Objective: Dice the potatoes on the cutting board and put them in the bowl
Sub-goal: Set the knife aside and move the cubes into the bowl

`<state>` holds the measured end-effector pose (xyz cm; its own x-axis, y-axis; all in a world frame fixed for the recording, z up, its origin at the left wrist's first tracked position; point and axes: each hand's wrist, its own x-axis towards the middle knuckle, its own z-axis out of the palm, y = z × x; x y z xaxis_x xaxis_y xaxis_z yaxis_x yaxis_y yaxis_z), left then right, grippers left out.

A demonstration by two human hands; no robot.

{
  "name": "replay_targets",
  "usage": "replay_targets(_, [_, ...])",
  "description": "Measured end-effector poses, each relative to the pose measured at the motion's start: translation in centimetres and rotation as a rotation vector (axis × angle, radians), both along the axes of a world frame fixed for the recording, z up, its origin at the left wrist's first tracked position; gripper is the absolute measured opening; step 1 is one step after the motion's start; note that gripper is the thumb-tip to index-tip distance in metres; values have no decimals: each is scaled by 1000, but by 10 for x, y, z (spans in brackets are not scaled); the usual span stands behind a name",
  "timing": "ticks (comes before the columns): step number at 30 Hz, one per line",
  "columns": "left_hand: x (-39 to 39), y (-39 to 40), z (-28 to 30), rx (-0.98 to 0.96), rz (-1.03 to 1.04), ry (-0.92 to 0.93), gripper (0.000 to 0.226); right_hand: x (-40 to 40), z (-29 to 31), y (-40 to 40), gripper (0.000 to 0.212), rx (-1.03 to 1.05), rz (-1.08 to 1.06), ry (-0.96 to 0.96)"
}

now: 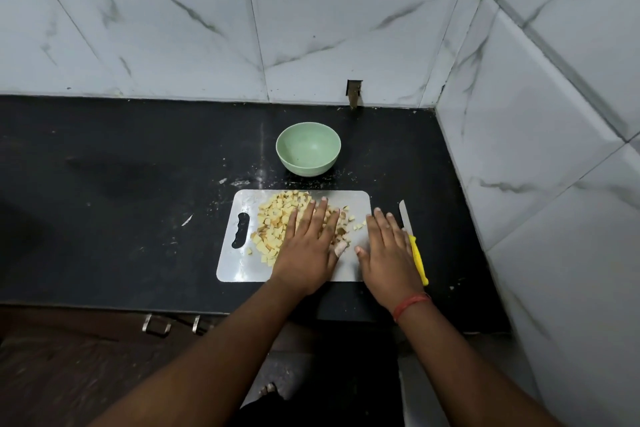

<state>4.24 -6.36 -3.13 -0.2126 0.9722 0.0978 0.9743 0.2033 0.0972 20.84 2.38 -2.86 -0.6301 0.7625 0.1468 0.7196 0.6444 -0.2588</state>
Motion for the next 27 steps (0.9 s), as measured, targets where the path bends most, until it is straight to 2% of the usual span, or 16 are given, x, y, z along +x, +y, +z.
replay_targets(10, [-37,-15,-11,-78,160,-8,70,-33,-3,11,70,-65,74,-120])
replay_targets(18, [-80,-12,-19,-93,51,-12,78,-62,-6,29,89,-49,98,-199])
replay_targets(27, [-96,-4,-26,-80,-40,-91,76,-77,-12,37,80,-62,232,-188])
